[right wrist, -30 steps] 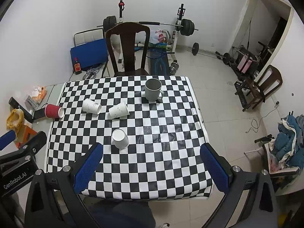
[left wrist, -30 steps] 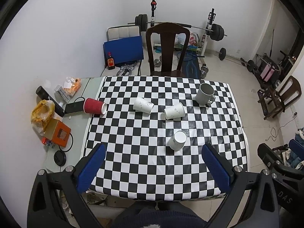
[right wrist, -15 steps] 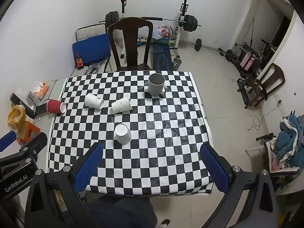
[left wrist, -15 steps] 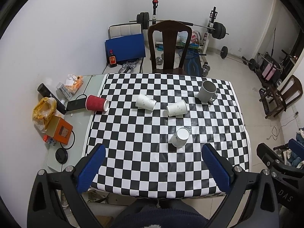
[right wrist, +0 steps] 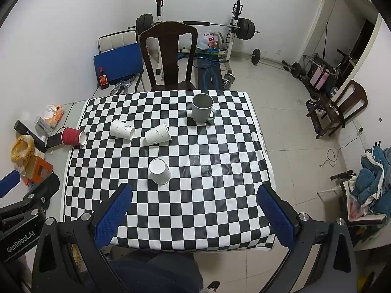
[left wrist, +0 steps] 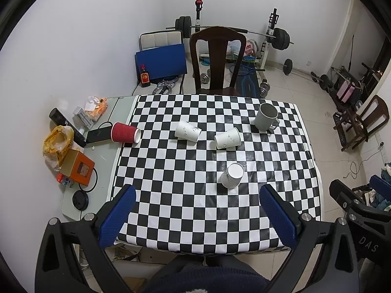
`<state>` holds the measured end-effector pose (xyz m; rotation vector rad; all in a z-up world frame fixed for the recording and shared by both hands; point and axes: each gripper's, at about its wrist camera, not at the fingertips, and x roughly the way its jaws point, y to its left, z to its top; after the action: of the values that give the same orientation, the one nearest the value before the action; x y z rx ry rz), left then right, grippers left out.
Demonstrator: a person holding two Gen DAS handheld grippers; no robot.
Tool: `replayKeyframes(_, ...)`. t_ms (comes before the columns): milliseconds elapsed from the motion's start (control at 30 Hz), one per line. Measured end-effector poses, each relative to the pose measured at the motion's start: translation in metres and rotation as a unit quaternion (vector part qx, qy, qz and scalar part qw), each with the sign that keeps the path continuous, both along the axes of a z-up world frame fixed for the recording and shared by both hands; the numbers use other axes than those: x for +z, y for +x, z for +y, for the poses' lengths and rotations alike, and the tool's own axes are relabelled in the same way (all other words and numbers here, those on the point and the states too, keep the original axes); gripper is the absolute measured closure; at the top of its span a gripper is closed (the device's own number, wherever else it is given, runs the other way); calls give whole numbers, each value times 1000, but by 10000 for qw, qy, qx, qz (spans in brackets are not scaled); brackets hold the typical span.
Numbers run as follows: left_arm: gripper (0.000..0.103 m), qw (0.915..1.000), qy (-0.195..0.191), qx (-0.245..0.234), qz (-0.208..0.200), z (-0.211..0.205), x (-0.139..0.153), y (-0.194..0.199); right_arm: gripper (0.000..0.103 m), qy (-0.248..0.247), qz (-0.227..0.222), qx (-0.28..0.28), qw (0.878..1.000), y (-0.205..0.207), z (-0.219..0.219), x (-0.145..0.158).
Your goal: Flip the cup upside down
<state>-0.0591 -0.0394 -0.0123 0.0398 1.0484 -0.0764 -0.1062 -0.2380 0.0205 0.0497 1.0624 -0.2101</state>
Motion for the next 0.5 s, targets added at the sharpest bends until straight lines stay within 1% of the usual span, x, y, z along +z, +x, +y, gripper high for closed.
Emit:
replayKeyframes(100, 0, 10000, -7, 14, 13, 0, 0, 0, 0, -14, 37, 0, 10000, 0, -1, 0)
replayKeyframes(133, 0, 10000, -7, 12, 16, 0, 0, 0, 0, -17, 46, 6, 10000, 0, 2, -4)
replayKeyframes(500, 0, 10000, 22, 3, 20, 4, -2, -6, 0, -7, 48, -5, 10000, 1, 1, -3)
